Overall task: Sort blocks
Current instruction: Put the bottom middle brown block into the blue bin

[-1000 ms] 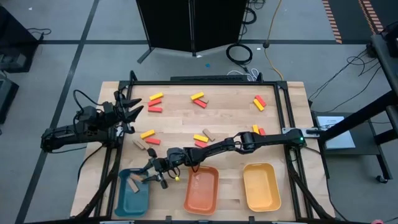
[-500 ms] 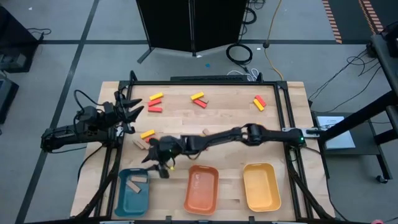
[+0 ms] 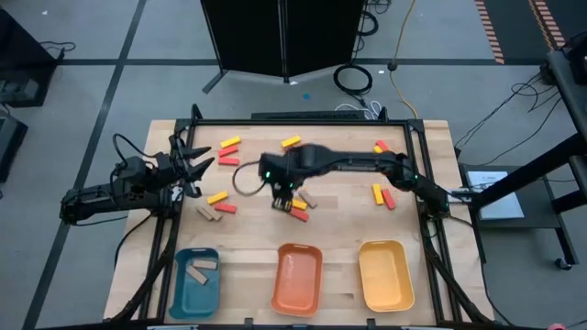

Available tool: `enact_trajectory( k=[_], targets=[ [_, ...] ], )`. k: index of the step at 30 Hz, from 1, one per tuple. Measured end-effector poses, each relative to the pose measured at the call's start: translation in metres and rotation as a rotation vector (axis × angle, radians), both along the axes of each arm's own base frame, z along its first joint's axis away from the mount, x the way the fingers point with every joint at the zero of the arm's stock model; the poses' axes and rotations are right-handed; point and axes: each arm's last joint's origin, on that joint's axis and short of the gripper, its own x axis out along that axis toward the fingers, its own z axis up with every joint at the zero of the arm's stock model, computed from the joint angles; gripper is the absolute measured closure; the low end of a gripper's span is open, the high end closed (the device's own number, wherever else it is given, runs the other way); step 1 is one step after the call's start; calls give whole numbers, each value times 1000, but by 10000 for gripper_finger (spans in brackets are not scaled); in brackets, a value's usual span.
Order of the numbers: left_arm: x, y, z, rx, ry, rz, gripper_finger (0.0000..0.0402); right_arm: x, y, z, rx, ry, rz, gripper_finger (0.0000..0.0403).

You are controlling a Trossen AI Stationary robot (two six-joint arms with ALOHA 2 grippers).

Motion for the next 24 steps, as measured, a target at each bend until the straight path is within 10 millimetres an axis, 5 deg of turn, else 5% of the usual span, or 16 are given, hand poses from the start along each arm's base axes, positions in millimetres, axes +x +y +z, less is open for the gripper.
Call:
enact_trajectory(
  k=[7, 13, 24],
  targets=[
    [0, 0, -1, 13, 11, 20, 261, -18, -42, -51, 31, 208, -200, 238],
    [1, 1, -4, 8, 44, 30, 261, -34, -60, -100, 24, 276, -292, 238],
    [2, 1, -7, 2, 76, 30, 261, -66, -52, -105, 71, 18, -435, 238]
  ],
)
